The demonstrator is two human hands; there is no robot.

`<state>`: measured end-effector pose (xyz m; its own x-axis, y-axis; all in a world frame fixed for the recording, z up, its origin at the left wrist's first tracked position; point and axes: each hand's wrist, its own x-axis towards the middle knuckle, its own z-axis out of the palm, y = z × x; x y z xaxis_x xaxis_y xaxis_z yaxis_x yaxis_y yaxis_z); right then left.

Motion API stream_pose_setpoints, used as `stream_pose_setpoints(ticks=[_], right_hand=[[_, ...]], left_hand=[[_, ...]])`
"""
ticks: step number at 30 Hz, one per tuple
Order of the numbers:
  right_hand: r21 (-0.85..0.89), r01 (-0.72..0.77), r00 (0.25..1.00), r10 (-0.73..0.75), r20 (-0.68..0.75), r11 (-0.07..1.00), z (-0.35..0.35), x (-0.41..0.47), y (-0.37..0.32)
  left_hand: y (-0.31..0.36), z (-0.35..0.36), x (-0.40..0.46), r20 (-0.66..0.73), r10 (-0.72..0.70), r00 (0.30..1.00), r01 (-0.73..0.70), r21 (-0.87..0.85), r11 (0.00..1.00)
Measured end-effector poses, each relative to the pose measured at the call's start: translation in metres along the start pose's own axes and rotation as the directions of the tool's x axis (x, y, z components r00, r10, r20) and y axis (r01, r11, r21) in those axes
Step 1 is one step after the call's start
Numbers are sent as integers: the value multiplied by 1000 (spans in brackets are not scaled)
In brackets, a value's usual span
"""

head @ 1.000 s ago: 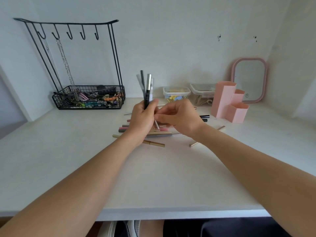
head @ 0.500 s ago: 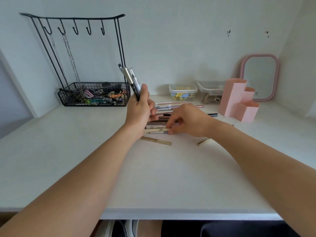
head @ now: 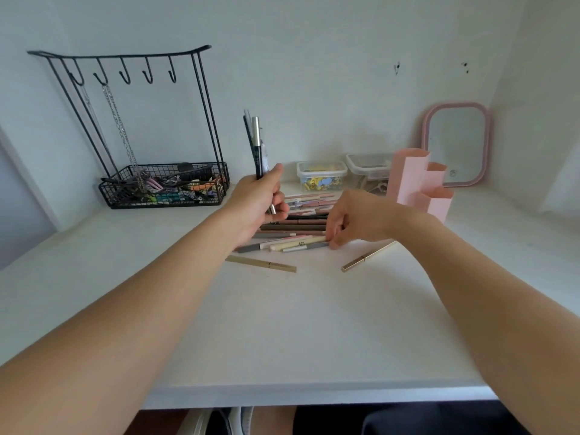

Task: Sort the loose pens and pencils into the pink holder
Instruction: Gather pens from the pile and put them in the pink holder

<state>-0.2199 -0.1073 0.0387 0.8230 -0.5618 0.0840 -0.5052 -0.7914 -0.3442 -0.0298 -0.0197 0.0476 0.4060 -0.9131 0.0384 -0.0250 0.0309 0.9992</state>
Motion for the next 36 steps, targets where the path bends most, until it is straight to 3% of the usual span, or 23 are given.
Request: stream_pose_setpoints(ticks=[11, 13, 14, 17, 20, 23, 29, 36], right_hand=[[-16, 11, 1000, -11, -2, 1000, -11, -2, 7], [87, -40, 995, 48, -83, 995, -17, -5, 10], [226, -49, 989, 78, -122, 973, -17, -5, 10], [680, 79, 967, 109, -228, 729, -5, 0, -4], [830, 193, 941, 140, -307, 524, 7, 7, -21], [879, 232, 928, 175, -329, 417, 11, 9, -30], [890, 176, 939, 200, -280, 420, 23, 9, -29], [860, 136, 950, 182, -254, 491, 23, 13, -24]], left_hand=[[-28, -7, 5, -38, 84, 996, -87, -60, 994], [-28, -9, 4, -46, 71, 996, -76, -119, 990], [-28, -8, 3, -42, 64, 997, -70, -141, 988], [-29, 0, -3, 35, 57, 998, -52, -134, 990], [-29, 14, -11, 92, 55, 994, -46, -94, 995], [-32, 20, -9, 109, 91, 990, -86, -47, 995], [-41, 21, -4, 210, 209, 955, -234, 99, 967], [-41, 20, -3, 215, 203, 955, -246, 194, 950]])
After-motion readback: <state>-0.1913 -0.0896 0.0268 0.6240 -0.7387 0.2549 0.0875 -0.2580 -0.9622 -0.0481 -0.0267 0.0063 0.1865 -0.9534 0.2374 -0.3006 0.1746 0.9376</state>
